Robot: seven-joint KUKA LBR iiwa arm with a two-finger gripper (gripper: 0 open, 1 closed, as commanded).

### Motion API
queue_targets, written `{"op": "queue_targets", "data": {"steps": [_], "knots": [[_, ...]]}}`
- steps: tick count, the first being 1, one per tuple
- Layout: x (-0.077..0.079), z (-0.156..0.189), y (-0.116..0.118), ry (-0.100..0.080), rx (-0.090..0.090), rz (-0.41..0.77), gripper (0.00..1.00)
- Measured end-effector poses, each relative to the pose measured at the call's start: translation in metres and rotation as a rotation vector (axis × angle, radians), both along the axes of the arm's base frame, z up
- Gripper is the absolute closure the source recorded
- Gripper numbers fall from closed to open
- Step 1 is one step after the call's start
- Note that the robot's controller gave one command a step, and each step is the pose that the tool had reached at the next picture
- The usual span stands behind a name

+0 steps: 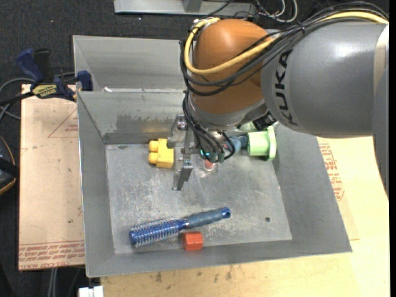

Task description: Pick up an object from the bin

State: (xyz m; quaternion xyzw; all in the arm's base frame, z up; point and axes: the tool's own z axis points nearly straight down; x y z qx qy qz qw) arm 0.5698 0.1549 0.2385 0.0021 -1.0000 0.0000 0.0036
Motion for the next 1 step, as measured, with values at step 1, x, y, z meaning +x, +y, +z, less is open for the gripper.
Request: {"op": "queue_targets", "data": {"steps": [1], "knots": [[0.0068,-0.1643,-0.0094,-0.015,0.006,-0.003,0.0]]}}
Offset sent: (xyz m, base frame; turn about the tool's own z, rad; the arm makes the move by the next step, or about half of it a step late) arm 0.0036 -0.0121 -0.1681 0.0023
